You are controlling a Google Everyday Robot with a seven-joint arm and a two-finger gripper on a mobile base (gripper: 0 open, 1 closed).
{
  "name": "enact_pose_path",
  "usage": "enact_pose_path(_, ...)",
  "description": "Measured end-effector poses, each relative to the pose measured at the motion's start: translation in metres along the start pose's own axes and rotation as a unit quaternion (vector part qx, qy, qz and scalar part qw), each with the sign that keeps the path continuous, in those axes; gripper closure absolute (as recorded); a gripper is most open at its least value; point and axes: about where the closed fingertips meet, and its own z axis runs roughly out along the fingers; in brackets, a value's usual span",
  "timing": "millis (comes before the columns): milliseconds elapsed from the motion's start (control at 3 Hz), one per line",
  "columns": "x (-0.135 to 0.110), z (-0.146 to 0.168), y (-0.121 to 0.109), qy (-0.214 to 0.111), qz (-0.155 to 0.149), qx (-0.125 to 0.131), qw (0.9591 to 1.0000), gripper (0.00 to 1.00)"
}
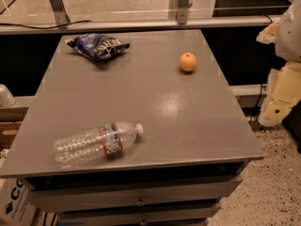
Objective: Move blue chip bag near orange
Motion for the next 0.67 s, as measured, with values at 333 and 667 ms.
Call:
enact_pose_path(333,0.000,0.000,0.000,0.000,0.000,0.000,1.0000,0.00)
enact_pose_path(667,-0.016,0.007,-0.014,-0.009,-0.026,0.012,0.9995,0.00)
